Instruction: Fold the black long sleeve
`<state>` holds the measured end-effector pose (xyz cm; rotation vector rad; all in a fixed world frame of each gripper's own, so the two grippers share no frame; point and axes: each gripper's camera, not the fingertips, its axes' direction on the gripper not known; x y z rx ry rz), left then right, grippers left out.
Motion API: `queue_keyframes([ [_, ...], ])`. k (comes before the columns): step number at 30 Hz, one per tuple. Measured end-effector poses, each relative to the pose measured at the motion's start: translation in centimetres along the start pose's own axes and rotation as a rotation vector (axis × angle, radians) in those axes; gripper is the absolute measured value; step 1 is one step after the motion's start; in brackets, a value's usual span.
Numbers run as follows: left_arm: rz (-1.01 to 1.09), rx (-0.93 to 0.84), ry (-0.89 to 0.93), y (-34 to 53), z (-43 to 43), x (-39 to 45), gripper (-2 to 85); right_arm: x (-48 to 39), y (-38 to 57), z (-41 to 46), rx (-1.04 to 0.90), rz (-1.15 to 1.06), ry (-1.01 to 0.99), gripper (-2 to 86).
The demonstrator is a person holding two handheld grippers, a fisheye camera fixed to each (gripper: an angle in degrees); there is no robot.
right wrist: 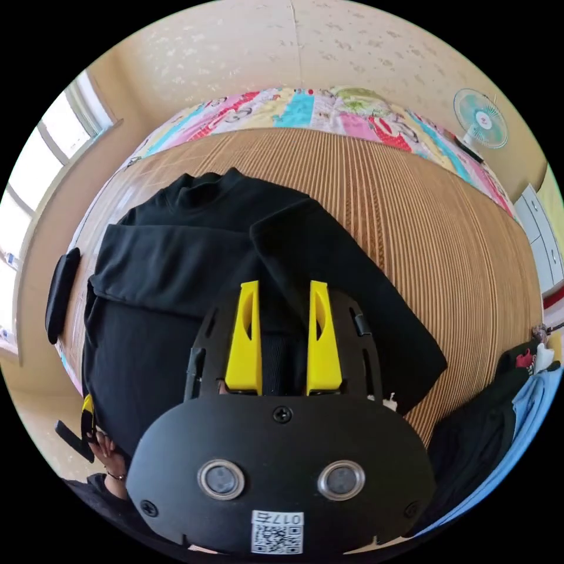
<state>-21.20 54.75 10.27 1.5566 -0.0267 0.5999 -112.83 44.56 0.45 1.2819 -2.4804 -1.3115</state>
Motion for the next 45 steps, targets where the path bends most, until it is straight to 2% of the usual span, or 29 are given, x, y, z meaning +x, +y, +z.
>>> queue_keyframes([
  [1,-0.001,-0.001,0.000,0.0,0.0,0.1,5.3,0.4,-0.1,0.8,-0.010,0.051,0.045,6.8],
  [6,-0.014,0.007,0.011,-0.2,0.6,0.9,4.9,-2.8,1.5,-6.0,0.376,0.142,0.108,3.9],
  [8,0.007,0.002,0.000,-0.4,0.8,1.4,4.2,-6.8,1.7,-9.8,0.532,0.042,0.018,3.6],
  [12,-0.015,0.006,0.039,-0.4,1.2,1.5,2.8,-14.3,1.4,-12.7,0.635,-0.148,-0.167,3.5],
  [14,-0.015,0.006,0.041,-0.3,1.3,1.9,2.7,-18.8,1.6,-11.2,0.608,-0.221,-0.311,3.7],
  [18,-0.004,0.004,0.032,-0.1,1.7,3.3,3.4,-24.6,3.4,-4.5,0.479,-0.274,-0.408,4.3],
  [21,-0.004,0.003,0.046,0.0,2.0,4.0,3.5,-27.1,4.4,3.5,0.211,-0.253,-0.397,5.7],
  [22,-0.003,0.003,0.046,0.0,2.1,4.1,3.4,-27.0,4.4,5.0,0.132,-0.252,-0.453,6.8],
  [26,-0.004,0.004,0.050,0.3,2.8,5.3,2.3,-23.4,4.3,0.5,0.135,-0.234,-0.703,10.8],
  [27,-0.007,0.005,0.053,0.3,2.9,5.6,1.9,-22.8,4.6,-0.4,0.138,-0.245,-0.715,10.9],
  [31,-0.008,0.008,0.055,0.6,3.4,6.7,1.7,-17.1,9.4,-6.7,0.215,-0.280,-0.599,10.5],
  [33,-0.008,0.010,0.053,0.9,3.7,7.6,2.3,-14.2,12.5,-7.5,0.199,-0.245,-0.434,9.9],
  [35,-0.009,0.011,0.051,1.0,3.9,8.3,3.0,-10.2,16.4,-5.3,0.039,-0.164,-0.151,9.2],
  [36,-0.006,0.007,0.051,1.1,4.1,8.7,3.5,-9.2,17.4,-4.6,-0.007,-0.150,-0.081,9.0],
  [38,-0.001,0.009,0.048,1.2,4.2,9.5,3.9,-5.8,21.8,-7.5,0.101,-0.172,-0.138,8.3],
  [41,0.006,0.009,0.045,1.5,4.5,10.7,4.8,-3.1,24.7,-10.5,0.061,-0.080,0.054,7.5],
  [45,0.012,-0.006,0.035,1.4,4.8,12.4,5.2,0.3,29.0,-15.5,0.138,0.041,-0.122,7.9],
])
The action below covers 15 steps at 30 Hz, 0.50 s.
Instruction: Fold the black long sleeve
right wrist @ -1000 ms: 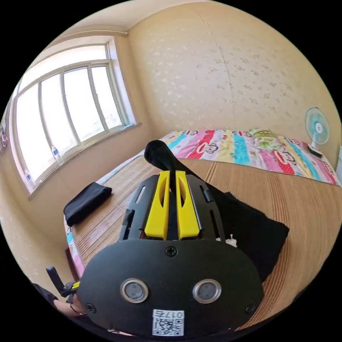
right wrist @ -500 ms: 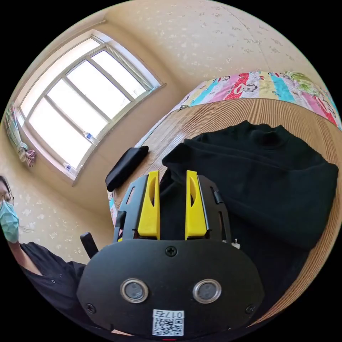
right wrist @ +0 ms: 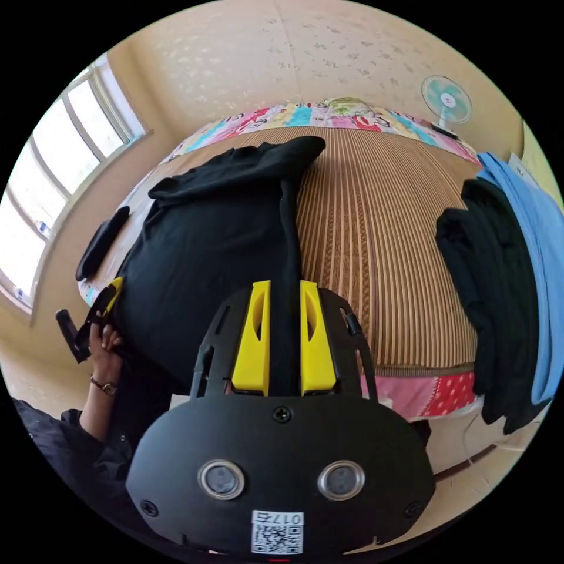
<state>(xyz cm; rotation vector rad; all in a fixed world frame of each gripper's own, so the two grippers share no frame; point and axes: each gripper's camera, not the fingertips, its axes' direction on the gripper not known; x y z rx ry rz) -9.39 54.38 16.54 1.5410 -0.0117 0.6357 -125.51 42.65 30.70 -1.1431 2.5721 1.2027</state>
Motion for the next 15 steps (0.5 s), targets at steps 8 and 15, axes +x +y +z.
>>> queue_keyframes([
  [8,0.020,0.022,-0.118,-1.9,-8.5,1.9,9.1,6.6,5.2,-7.7,-0.030,0.203,-0.214,8.5],
  [15,0.010,-0.495,0.015,-3.0,-8.1,-1.4,10.9,9.8,5.2,-12.5,-0.090,0.208,-0.309,9.1],
])
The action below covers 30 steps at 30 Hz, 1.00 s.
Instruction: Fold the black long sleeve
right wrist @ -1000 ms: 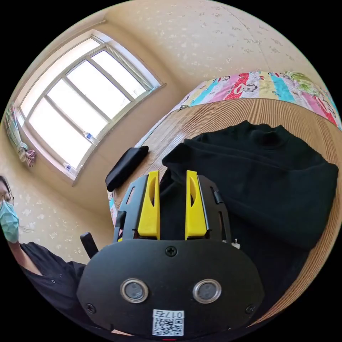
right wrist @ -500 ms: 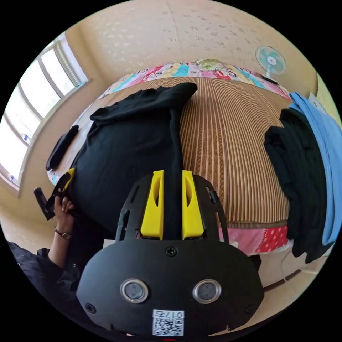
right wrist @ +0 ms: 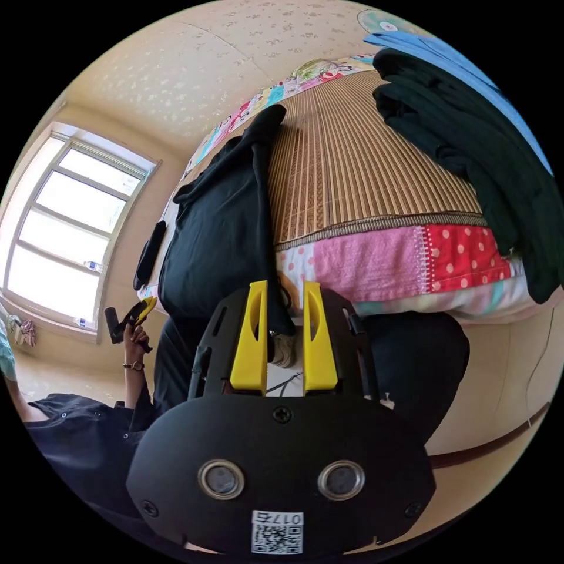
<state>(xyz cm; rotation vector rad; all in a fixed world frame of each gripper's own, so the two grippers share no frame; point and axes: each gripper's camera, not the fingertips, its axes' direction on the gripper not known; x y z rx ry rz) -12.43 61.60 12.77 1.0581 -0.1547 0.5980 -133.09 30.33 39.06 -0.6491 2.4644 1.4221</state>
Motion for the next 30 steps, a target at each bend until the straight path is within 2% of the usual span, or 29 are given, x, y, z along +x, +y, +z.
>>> queue_keyframes([
  [5,0.076,-0.124,-0.135,0.4,1.0,1.2,12.1,-0.9,-1.0,-2.8,-0.021,0.010,-0.083,9.6],
  [8,0.113,-0.242,-0.142,-0.4,2.2,1.5,10.1,-2.1,-2.0,-4.2,-0.049,-0.012,-0.078,10.1],
  [13,0.207,-0.268,-0.116,-0.7,-0.8,4.1,4.8,-3.9,-3.1,-7.1,-0.097,-0.055,-0.022,10.9],
  [16,0.257,-0.196,0.045,0.1,-5.1,5.3,4.4,-3.6,-3.6,-9.2,-0.138,-0.013,-0.064,11.6],
  [18,0.200,-0.059,0.303,0.5,-9.3,4.1,4.2,-3.0,-3.9,-10.4,-0.151,-0.001,-0.125,11.9],
  [21,0.113,0.088,0.540,0.9,-12.9,1.7,4.1,-2.2,-4.3,-11.9,-0.192,0.033,-0.205,11.5],
  [27,0.030,0.125,0.646,0.7,-15.6,0.7,4.0,-3.4,-4.7,-15.2,-0.252,-0.025,-0.297,4.3],
  [30,-0.020,0.150,0.728,0.3,-16.9,0.6,4.0,-4.3,-4.8,-20.9,-0.126,-0.098,-0.478,3.3],
])
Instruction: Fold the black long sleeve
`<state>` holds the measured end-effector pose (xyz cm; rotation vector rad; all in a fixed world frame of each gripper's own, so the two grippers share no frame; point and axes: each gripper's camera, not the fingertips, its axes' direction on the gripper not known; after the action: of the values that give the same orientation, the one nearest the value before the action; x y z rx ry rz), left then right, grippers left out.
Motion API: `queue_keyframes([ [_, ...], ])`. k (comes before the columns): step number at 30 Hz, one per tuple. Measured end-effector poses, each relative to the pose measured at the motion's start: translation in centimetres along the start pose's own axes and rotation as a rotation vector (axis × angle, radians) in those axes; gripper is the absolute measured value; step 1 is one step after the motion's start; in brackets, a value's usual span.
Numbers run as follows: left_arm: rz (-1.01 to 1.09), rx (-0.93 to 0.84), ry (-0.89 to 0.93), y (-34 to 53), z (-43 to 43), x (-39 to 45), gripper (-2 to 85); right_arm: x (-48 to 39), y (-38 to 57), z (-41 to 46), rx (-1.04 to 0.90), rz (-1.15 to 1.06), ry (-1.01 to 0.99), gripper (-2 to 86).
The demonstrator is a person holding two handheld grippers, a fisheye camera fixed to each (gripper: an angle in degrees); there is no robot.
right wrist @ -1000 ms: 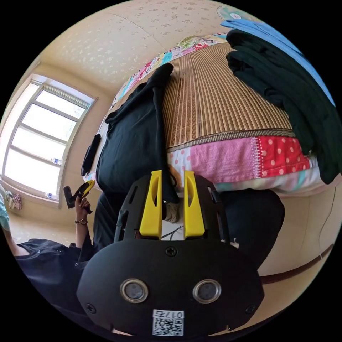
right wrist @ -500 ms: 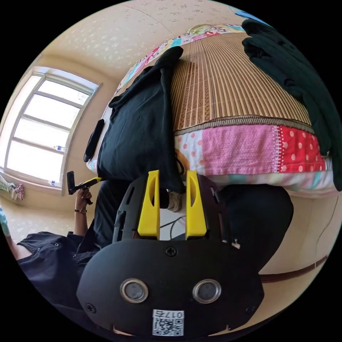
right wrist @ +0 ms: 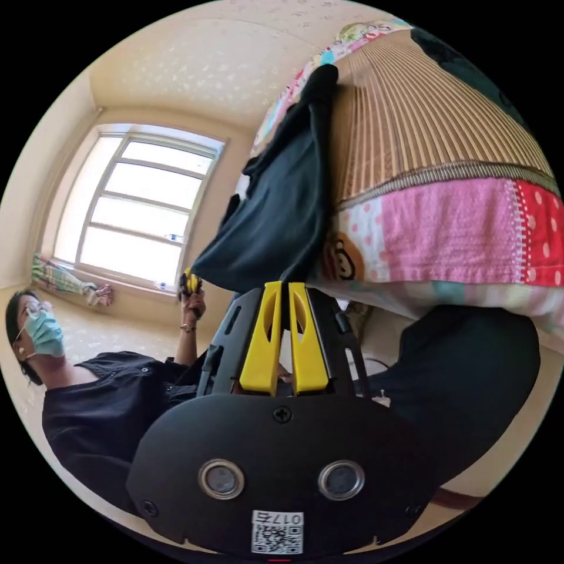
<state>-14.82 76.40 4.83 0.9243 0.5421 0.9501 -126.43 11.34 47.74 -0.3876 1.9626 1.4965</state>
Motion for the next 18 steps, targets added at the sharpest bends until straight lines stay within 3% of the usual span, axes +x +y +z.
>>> queue_keyframes([
  [2,0.008,0.016,0.027,-0.4,-0.6,1.2,4.0,-2.7,0.6,-5.2,0.175,-0.078,-0.207,2.9],
  [5,0.042,0.035,0.104,-1.1,-1.6,3.7,4.0,-6.3,0.8,-10.5,0.313,-0.140,-0.280,2.7],
  [12,0.162,0.042,0.286,-0.9,-3.2,10.7,4.1,-14.9,2.3,-18.7,0.438,-0.285,-0.368,2.6],
  [16,0.146,0.047,0.292,-0.3,-3.2,11.1,4.1,-17.1,2.9,-21.2,0.478,-0.338,-0.405,2.5],
  [18,0.098,0.075,0.158,0.1,-3.0,9.9,4.1,-16.1,2.5,-21.2,0.486,-0.297,-0.368,2.4],
])
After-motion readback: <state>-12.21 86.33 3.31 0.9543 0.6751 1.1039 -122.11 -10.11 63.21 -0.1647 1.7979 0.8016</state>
